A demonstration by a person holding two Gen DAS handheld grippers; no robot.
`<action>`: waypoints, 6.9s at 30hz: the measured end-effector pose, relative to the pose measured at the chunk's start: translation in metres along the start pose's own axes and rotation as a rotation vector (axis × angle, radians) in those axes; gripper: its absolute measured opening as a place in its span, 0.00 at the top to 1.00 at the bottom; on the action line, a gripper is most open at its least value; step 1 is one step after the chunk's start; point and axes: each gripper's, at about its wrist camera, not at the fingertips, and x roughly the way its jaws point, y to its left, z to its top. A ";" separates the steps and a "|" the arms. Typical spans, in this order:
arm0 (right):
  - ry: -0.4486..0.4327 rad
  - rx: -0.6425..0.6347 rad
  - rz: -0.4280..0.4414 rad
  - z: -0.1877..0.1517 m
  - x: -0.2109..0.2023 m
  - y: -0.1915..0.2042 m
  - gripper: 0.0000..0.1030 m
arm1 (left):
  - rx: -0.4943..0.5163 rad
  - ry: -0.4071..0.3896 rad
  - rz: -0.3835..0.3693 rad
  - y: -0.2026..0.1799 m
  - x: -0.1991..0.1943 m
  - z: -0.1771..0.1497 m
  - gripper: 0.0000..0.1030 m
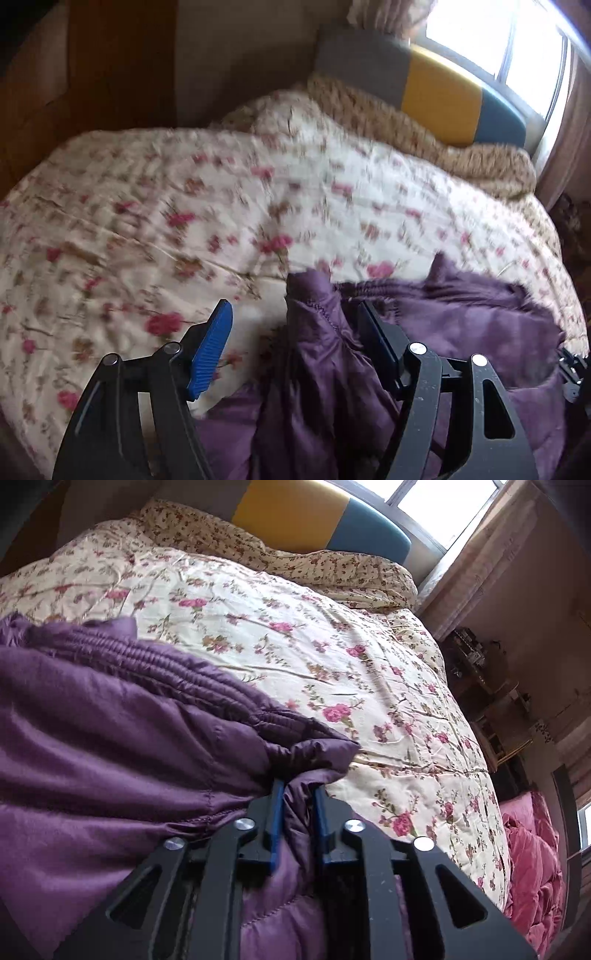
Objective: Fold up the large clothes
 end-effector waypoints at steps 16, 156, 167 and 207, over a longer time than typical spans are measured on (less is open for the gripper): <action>-0.154 0.055 0.276 -0.010 -0.099 0.054 0.46 | 0.136 -0.032 -0.133 -0.050 -0.036 -0.058 0.29; -0.064 0.135 0.279 -0.099 -0.128 -0.051 0.73 | 0.117 0.146 -0.952 -0.179 -0.124 -0.060 0.77; 0.003 0.172 0.109 -0.115 -0.097 -0.128 0.59 | 0.233 0.263 -0.848 -0.269 -0.080 -0.082 0.76; -0.035 0.178 0.171 -0.115 -0.137 -0.110 0.41 | 0.069 0.171 -0.403 -0.150 -0.093 -0.100 0.29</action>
